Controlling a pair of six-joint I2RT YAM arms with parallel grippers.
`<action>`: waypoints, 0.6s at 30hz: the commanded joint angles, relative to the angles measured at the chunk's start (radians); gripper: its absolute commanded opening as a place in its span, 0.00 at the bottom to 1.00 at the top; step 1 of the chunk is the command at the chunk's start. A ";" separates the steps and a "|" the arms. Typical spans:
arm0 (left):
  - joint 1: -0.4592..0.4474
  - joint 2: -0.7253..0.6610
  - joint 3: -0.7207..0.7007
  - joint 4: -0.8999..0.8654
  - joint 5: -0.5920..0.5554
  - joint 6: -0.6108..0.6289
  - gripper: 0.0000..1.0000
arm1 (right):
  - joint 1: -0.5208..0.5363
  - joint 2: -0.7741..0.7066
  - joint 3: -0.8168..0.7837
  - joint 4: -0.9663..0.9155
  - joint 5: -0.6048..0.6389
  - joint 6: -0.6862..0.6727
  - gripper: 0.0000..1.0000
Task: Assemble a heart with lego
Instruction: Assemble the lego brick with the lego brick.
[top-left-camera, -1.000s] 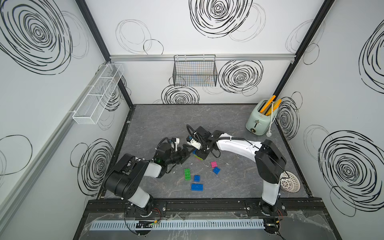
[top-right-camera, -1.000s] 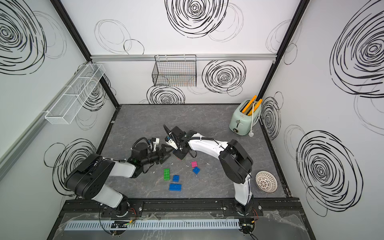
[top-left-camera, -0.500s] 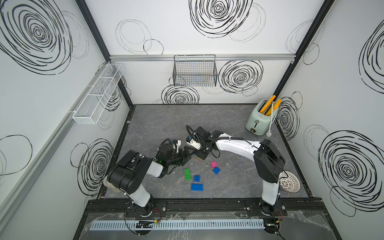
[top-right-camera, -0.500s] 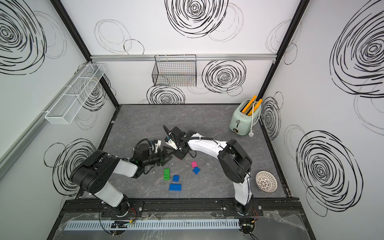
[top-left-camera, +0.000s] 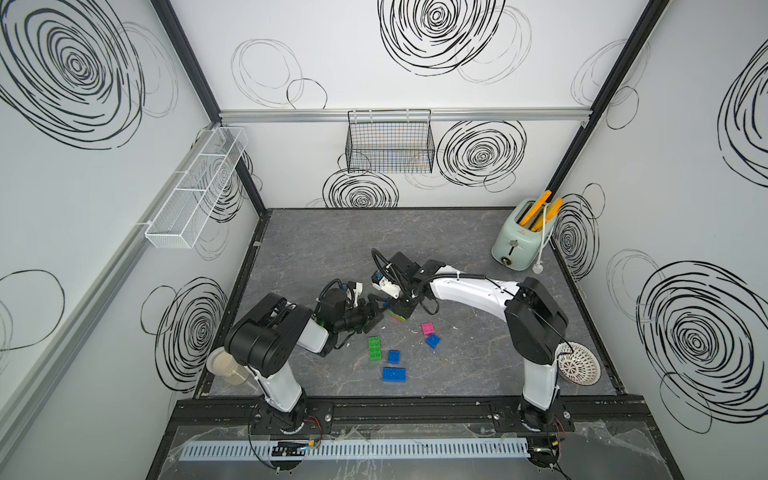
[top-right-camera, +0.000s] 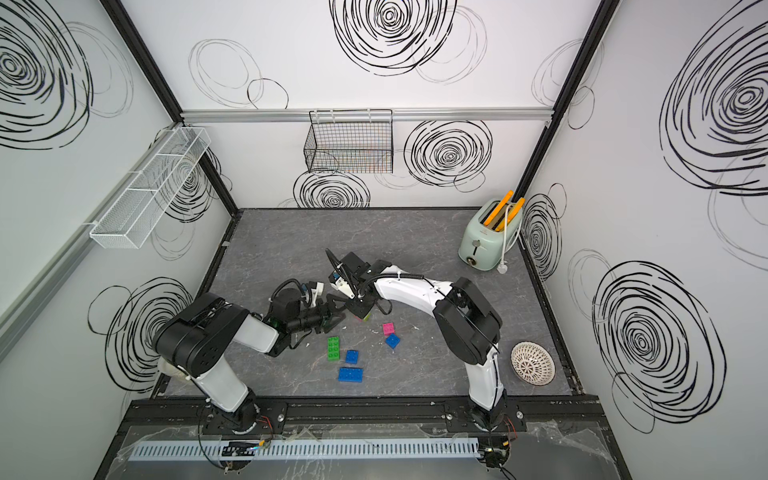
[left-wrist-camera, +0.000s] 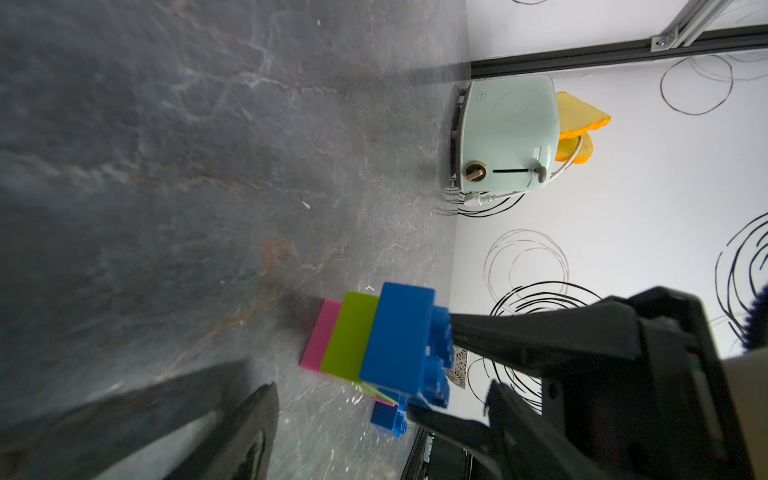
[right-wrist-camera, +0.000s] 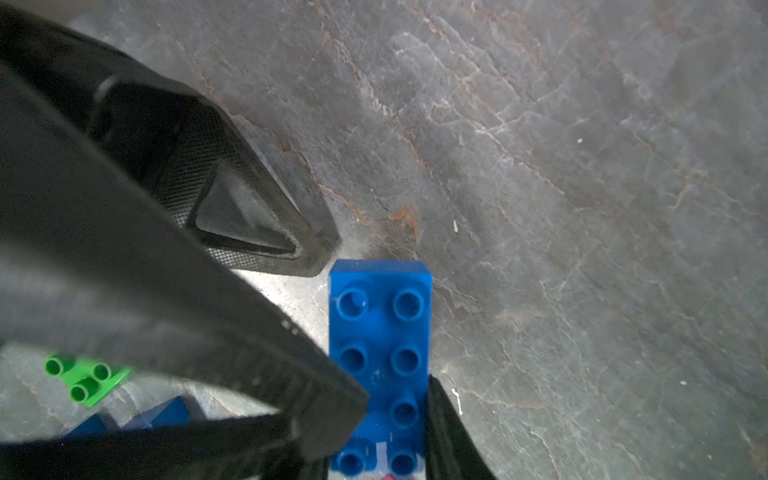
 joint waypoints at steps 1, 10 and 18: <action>-0.007 0.026 0.015 0.093 0.015 -0.022 0.80 | -0.002 0.039 -0.021 -0.029 -0.029 -0.027 0.25; -0.025 0.101 0.030 0.199 0.030 -0.064 0.77 | -0.007 0.038 -0.053 -0.003 -0.039 -0.069 0.25; -0.032 0.130 0.042 0.217 0.022 -0.076 0.74 | -0.011 0.042 -0.071 0.006 -0.069 -0.075 0.25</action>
